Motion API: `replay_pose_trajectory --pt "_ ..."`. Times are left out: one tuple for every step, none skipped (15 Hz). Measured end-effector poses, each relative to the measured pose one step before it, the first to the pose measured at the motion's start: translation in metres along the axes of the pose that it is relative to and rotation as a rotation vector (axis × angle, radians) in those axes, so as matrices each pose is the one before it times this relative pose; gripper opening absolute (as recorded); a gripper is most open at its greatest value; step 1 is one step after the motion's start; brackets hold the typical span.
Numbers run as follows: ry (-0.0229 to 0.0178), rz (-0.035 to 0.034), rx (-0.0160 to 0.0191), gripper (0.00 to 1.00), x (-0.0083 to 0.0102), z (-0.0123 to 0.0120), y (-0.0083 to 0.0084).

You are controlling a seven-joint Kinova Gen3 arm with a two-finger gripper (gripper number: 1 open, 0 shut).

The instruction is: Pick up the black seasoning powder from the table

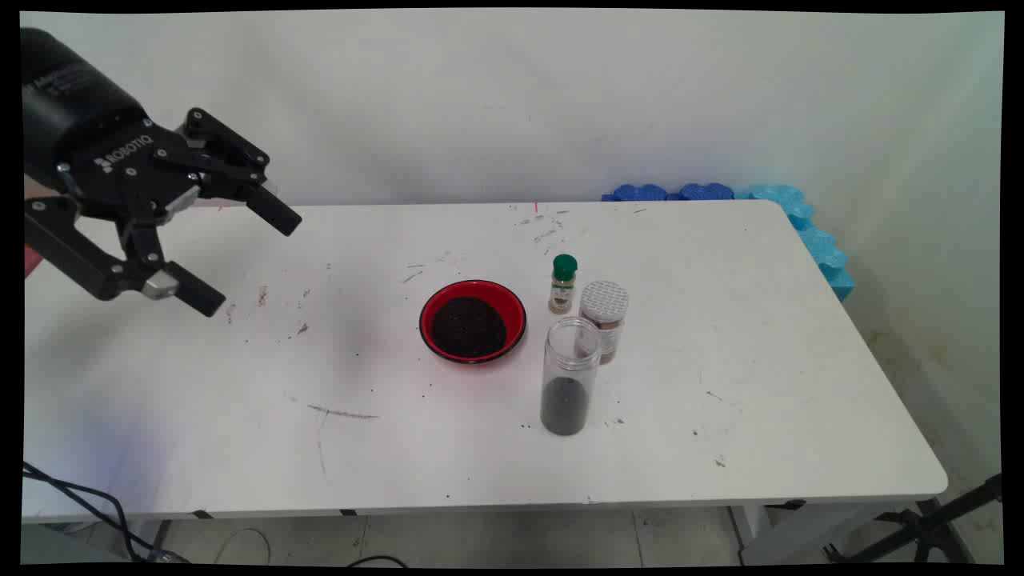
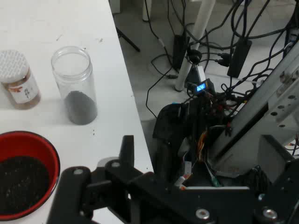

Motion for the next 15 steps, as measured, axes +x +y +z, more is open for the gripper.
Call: replay_pose_trajectory --pt "-0.00236 -0.00184 0.00231 1.00 -0.00076 0.00162 -0.00025" --pt "-0.00163 -0.00212 0.00227 1.00 -0.00070 0.00166 -0.00044" --pt "-0.00261 -0.00291 0.00383 1.00 -0.00106 0.00257 -0.00041" --pt "-0.00105 -0.00255 0.00338 1.00 -0.00077 0.00178 -0.00033" --pt "-0.00261 -0.00350 0.00496 1.00 -0.00120 0.00327 -0.00043" --pt "-0.00109 -0.00315 0.00459 1.00 -0.00087 0.00259 -0.00048" --pt "-0.00286 -0.00442 0.00733 1.00 -0.00143 0.00440 -0.00052" --pt "-0.00286 -0.00777 0.00998 1.00 -0.00211 0.00610 -0.00087" --pt "-0.00325 -0.00864 0.01077 1.00 -0.00268 0.00709 -0.00062" --pt "-0.00432 -0.00655 0.00926 1.00 -0.00261 0.00687 -0.00023" --pt "-0.00491 -0.00785 0.01159 1.00 -0.00348 0.00892 -0.00032" --pt "-0.00476 -0.00672 0.01224 1.00 -0.00366 0.00969 -0.00018" --pt "-0.00385 -0.00531 0.01051 1.00 -0.00297 0.00852 -0.00019" --pt "-0.00458 -0.00623 0.01292 1.00 -0.00331 0.01082 -0.00027" --pt "-0.00278 -0.00854 0.01362 1.00 -0.00292 0.01106 -0.00062"
